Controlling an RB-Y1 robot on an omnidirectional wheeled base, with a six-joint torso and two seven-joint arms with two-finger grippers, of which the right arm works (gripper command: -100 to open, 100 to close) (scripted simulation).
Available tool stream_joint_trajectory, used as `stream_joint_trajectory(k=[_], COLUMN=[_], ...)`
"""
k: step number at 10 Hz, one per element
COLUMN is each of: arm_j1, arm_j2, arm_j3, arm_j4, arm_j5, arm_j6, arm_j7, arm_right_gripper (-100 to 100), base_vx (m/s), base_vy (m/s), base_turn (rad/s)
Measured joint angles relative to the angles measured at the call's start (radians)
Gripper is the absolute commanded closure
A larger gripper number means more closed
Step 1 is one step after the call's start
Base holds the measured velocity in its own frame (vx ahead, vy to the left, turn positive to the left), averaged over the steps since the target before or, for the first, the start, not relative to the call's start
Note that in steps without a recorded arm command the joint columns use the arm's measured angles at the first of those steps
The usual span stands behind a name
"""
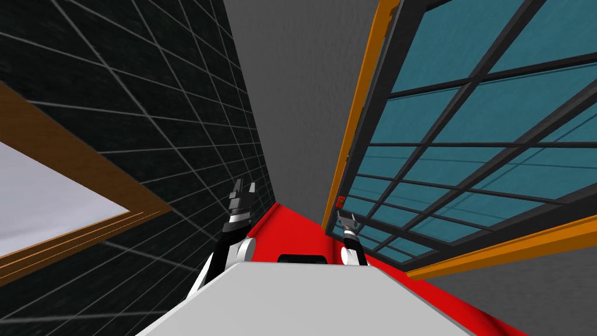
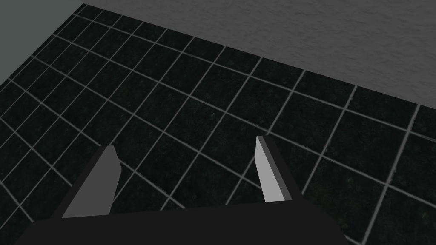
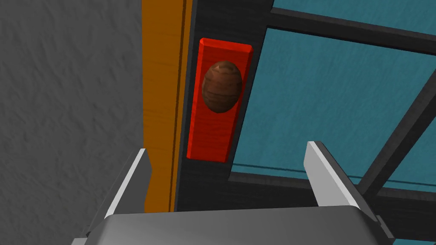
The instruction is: Pull the door open
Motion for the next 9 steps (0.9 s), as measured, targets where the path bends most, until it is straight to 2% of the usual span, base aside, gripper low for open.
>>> stream_joint_trajectory(k=[4, 6, 9], arm_j1=[-0.009, -0.011, 0.002], arm_j2=[0.010, 0.011, -0.027], arm_j3=[0.015, 0.018, 0.013], arm_j4=[-0.004, -0.004, 0.008], arm_j5=[-0.040, -0.048, -0.055], arm_j6=[0.010, 0.013, 0.005], arm_j7=[-0.107, -0.130, -0.167], arm_right_gripper=[-100, -100, -100], base_vx=[-0.058, 0.039, 0.182], base_vy=[-0.012, 0.000, -0.014], base_turn=[0.023, 0.043, 0.070])
